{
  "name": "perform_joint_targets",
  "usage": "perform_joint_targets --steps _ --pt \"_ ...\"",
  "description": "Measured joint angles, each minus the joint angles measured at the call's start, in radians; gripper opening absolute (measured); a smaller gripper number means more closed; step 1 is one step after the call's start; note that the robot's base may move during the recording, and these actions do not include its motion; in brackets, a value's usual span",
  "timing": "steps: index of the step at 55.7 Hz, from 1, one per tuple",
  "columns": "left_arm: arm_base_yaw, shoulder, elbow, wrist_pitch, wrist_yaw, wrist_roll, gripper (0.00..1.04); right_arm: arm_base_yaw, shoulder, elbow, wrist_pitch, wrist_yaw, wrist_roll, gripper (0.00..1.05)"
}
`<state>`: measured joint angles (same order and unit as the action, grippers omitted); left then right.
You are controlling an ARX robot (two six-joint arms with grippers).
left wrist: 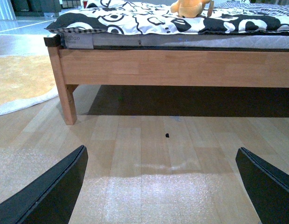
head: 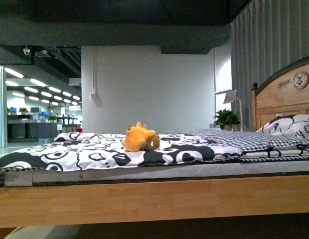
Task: Put away toys
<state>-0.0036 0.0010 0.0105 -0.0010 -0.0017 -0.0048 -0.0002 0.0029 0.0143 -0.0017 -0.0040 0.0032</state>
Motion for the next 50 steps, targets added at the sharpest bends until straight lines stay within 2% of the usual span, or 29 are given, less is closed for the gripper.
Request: perform_joint_targets --steps 50 --pt "0.0 0.0 0.0 0.0 0.0 0.0 0.98 0.0 0.0 0.0 0.0 0.0 0.0 0.98"
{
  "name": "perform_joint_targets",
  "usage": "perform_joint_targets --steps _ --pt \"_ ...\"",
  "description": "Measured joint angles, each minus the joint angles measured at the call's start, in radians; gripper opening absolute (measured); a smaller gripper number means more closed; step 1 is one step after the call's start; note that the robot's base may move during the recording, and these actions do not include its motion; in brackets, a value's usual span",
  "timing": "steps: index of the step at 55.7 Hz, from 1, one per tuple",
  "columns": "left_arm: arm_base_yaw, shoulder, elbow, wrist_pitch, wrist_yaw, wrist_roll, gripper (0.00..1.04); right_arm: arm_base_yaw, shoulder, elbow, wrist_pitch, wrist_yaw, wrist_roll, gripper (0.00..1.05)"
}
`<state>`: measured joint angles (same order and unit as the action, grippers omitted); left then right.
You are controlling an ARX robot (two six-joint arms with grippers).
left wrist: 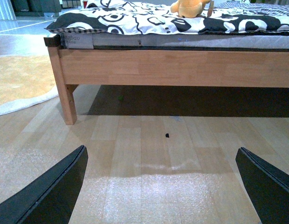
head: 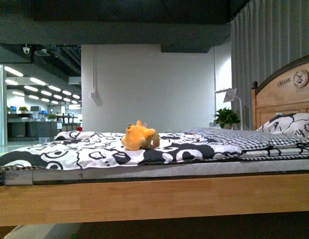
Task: Put away toys
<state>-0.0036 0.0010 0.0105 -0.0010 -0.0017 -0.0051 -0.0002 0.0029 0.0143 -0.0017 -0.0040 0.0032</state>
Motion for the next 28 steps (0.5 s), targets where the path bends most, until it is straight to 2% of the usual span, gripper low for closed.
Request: perform_joint_targets --steps 28 --pt "0.0 0.0 0.0 0.0 0.0 0.0 0.98 0.0 0.0 0.0 0.0 0.0 0.0 0.98"
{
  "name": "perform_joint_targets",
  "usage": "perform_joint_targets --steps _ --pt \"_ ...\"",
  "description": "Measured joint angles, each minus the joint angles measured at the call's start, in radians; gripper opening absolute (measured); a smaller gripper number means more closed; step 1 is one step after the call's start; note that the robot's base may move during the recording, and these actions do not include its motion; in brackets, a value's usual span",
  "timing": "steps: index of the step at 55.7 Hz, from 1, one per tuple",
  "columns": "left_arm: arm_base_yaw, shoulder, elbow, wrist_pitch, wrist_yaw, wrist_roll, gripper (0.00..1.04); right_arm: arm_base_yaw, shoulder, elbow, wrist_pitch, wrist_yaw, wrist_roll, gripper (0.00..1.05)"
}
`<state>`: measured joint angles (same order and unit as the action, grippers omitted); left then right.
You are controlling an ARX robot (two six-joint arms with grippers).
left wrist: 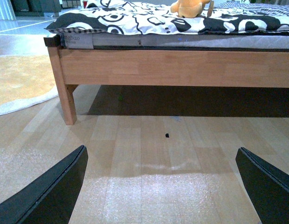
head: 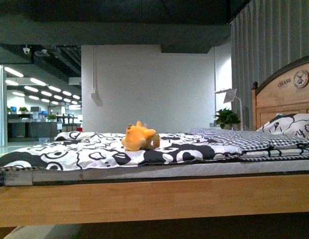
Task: Put away toys
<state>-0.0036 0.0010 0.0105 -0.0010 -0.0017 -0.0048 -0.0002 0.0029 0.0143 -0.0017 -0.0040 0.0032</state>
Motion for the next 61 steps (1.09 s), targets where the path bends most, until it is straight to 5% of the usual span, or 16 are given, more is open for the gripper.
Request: perform_joint_targets --steps 61 --pt "0.0 0.0 0.0 0.0 0.002 0.0 0.98 0.0 0.0 0.0 0.0 0.0 0.0 0.98"
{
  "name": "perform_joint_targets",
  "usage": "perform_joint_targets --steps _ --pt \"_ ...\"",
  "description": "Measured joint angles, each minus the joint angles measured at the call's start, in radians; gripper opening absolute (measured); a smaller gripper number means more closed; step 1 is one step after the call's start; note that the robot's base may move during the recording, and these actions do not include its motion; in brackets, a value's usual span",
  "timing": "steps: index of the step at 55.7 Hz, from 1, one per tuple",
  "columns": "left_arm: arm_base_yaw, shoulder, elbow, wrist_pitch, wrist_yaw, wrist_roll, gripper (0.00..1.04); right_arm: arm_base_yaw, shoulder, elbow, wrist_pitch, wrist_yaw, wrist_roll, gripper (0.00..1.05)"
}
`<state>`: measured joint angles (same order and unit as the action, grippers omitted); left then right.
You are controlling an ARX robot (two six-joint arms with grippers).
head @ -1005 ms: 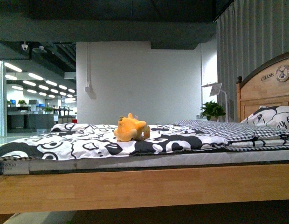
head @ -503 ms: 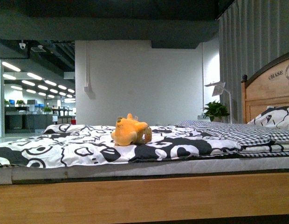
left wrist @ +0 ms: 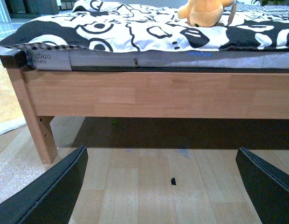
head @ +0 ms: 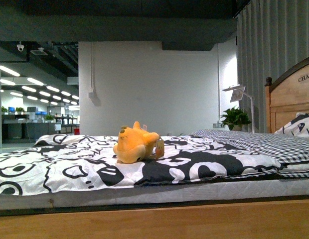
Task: Put away toys
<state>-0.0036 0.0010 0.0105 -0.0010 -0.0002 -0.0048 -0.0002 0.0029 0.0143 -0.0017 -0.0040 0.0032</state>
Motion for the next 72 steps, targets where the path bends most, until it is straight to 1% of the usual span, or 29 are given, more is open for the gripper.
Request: perform_joint_targets --steps 72 --pt "0.0 0.0 0.0 0.0 0.0 0.0 0.98 0.0 0.0 0.0 0.0 0.003 0.0 0.98"
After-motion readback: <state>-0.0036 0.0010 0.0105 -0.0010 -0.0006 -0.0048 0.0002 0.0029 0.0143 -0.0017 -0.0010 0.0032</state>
